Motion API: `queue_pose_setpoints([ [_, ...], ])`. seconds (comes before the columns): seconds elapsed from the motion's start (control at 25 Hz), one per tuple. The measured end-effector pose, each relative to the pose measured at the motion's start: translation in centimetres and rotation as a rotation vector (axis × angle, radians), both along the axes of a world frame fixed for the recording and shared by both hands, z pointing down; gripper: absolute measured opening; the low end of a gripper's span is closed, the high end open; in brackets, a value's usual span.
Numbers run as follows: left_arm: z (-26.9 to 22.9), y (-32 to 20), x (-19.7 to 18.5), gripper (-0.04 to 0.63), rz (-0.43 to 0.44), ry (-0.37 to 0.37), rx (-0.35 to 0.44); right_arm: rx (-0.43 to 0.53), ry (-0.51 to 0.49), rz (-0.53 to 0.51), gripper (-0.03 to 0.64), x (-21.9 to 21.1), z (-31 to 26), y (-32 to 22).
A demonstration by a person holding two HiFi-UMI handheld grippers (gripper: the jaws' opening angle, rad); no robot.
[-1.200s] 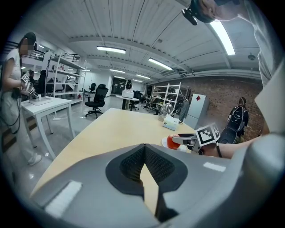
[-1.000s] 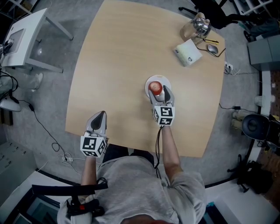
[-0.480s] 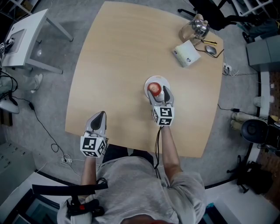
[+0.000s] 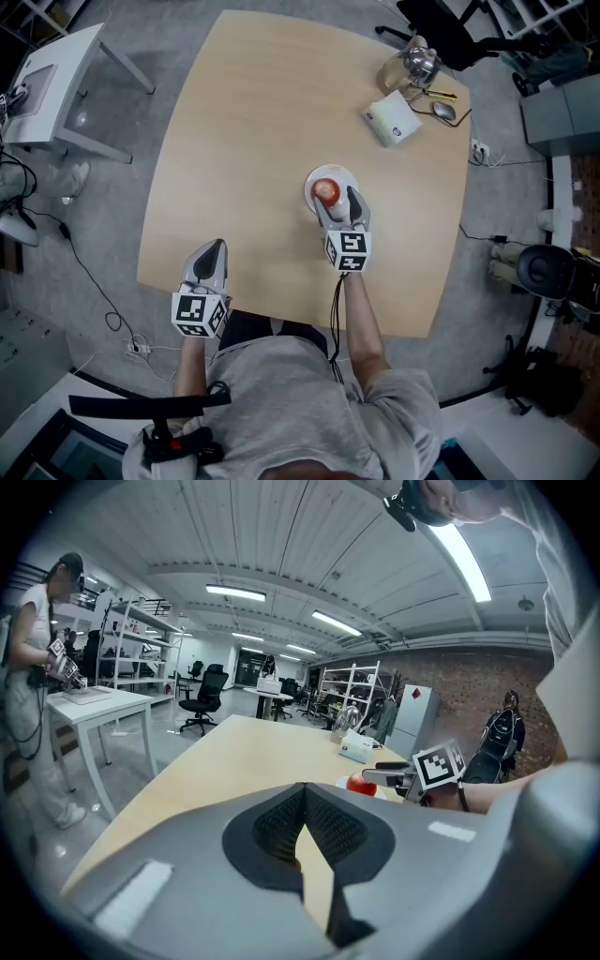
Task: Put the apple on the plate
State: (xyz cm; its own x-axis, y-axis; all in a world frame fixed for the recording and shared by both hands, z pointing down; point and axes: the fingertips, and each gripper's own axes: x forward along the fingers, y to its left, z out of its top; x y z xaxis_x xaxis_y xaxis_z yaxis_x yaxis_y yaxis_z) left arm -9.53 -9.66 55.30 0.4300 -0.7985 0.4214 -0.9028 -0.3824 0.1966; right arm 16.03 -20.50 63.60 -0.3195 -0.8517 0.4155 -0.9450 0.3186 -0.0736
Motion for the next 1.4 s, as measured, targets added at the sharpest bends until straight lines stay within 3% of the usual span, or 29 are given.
queue_pose_setpoints([
  [1.4,-5.0,5.6,1.6,0.018,-0.049,0.010,0.115,0.094,-0.012,-0.050,0.241,0.9,-7.1,7.4],
])
